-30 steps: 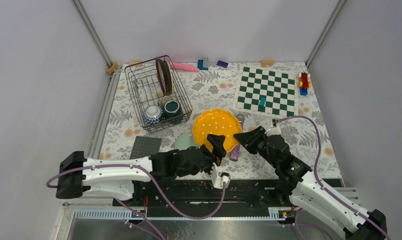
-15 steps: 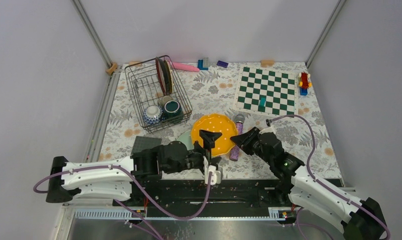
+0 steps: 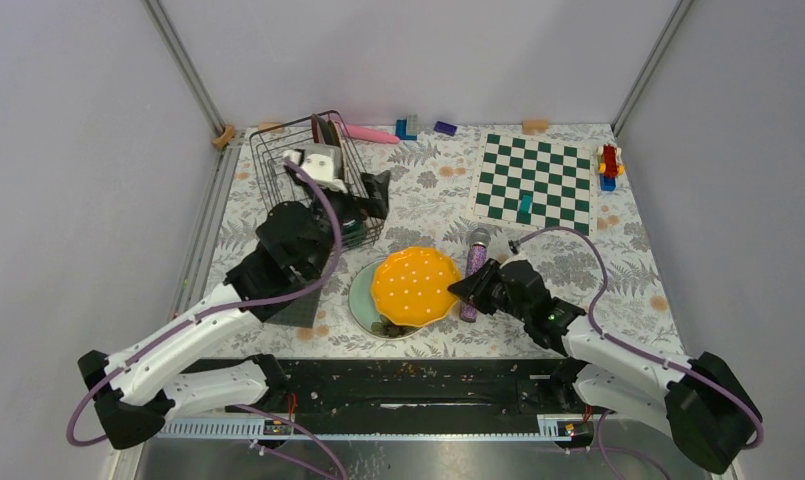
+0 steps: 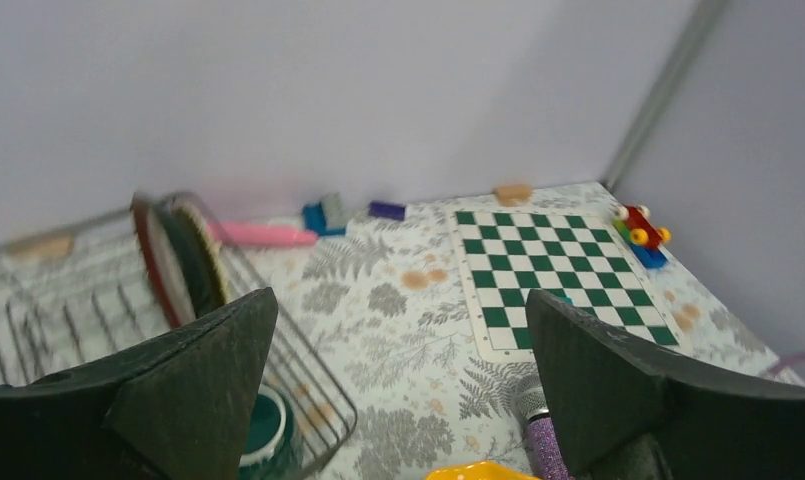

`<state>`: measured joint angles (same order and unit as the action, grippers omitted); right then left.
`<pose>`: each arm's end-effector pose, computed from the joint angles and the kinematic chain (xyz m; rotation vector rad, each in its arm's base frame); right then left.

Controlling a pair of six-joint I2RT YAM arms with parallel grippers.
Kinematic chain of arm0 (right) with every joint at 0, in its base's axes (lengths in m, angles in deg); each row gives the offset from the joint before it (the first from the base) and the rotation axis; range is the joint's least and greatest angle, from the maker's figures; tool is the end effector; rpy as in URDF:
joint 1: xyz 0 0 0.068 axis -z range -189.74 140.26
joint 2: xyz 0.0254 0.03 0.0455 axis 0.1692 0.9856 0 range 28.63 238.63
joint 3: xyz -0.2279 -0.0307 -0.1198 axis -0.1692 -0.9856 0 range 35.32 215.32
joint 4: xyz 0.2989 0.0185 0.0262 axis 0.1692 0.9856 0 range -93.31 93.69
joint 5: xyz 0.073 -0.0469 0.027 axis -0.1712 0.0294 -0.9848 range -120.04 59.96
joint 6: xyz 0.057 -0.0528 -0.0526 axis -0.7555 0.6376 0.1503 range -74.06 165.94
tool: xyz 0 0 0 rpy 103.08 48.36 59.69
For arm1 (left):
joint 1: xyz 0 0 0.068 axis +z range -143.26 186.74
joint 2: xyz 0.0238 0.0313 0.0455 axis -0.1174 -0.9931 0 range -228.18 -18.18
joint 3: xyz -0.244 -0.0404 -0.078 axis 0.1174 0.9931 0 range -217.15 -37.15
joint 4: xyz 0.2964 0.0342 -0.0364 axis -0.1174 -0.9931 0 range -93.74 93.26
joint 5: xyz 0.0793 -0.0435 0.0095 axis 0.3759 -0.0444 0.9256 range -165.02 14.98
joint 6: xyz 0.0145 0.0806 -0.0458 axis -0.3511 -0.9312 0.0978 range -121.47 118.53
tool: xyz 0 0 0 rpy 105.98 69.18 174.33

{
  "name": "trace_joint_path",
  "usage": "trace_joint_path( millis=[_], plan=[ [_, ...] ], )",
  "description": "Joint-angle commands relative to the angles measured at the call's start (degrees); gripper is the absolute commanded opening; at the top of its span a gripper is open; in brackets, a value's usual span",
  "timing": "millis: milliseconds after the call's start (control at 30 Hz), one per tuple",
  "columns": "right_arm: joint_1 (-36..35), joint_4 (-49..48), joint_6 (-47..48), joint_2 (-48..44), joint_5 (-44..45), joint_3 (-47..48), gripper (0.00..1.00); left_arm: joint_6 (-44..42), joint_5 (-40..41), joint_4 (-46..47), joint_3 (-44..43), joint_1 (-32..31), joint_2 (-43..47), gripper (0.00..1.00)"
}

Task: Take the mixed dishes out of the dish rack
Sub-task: Place the plate at the center of the board.

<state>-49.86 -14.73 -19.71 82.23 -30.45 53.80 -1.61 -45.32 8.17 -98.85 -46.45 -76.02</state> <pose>0.2180 0.1845 0.1352 0.4794 2.1394 1.1466 0.2219 -0.2266 0.4268 0.2390 1.4300 -0.3928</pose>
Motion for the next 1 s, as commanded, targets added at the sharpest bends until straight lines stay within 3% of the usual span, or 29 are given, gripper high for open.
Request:
trace_joint_path(
  millis=[0,167,367,967],
  plan=[
    [-0.1,-15.4,-0.5,3.4,-7.2,5.0,0.00,20.5,10.7,-7.8,5.4,3.2,3.3,0.99],
    [-0.2,-15.9,1.7,9.2,-10.2,8.0,0.00,25.6,15.8,-13.6,10.1,4.6,5.8,0.99],
    [-0.1,-17.7,3.7,14.0,-13.3,9.8,0.00,28.3,17.1,-14.0,15.3,5.7,7.9,0.99],
    [-0.2,-16.0,8.4,18.1,-15.4,11.0,0.04,30.2,16.1,-15.4,17.0,8.3,6.4,0.99]
  ],
)
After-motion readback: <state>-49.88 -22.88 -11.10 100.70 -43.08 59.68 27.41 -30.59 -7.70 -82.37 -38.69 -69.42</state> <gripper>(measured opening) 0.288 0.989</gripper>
